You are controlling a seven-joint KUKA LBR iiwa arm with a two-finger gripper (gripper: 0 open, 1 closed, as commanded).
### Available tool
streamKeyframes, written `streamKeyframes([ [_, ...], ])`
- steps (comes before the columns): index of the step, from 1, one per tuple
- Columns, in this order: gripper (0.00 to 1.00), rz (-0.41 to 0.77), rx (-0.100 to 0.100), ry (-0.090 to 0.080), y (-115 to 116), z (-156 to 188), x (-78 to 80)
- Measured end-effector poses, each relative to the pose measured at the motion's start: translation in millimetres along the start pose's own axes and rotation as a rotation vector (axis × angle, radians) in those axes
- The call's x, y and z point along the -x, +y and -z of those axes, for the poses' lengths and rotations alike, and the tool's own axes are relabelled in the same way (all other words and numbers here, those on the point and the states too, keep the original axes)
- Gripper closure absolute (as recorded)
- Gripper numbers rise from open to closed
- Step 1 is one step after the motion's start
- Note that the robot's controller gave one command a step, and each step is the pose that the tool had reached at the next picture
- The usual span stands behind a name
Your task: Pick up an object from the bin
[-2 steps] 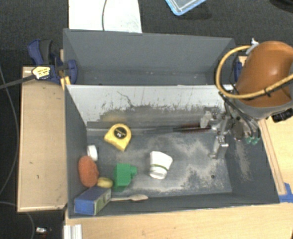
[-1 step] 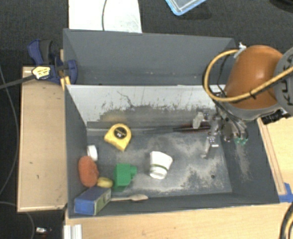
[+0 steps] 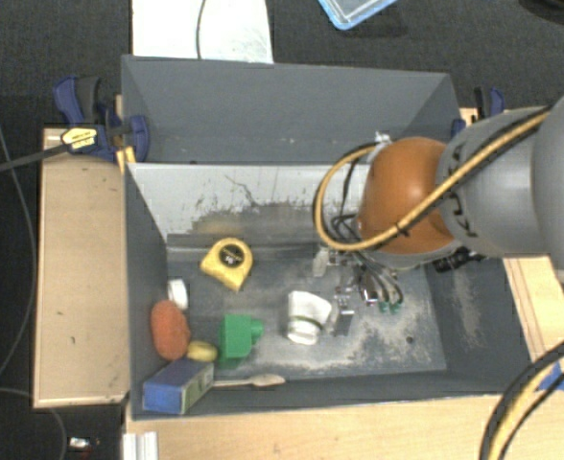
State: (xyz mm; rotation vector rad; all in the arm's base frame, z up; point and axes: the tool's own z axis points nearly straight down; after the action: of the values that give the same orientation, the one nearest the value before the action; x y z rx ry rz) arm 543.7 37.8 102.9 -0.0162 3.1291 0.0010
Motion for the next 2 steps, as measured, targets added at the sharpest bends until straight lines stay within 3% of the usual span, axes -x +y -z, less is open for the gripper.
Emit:
streamKeyframes([
  [1, 0.0, 0.144, -0.005, -0.006, 24.5, -18.2, 24.8],
  [2, 0.0, 0.132, 0.0, 0.005, 33.5, -31.2, -13.8],
])
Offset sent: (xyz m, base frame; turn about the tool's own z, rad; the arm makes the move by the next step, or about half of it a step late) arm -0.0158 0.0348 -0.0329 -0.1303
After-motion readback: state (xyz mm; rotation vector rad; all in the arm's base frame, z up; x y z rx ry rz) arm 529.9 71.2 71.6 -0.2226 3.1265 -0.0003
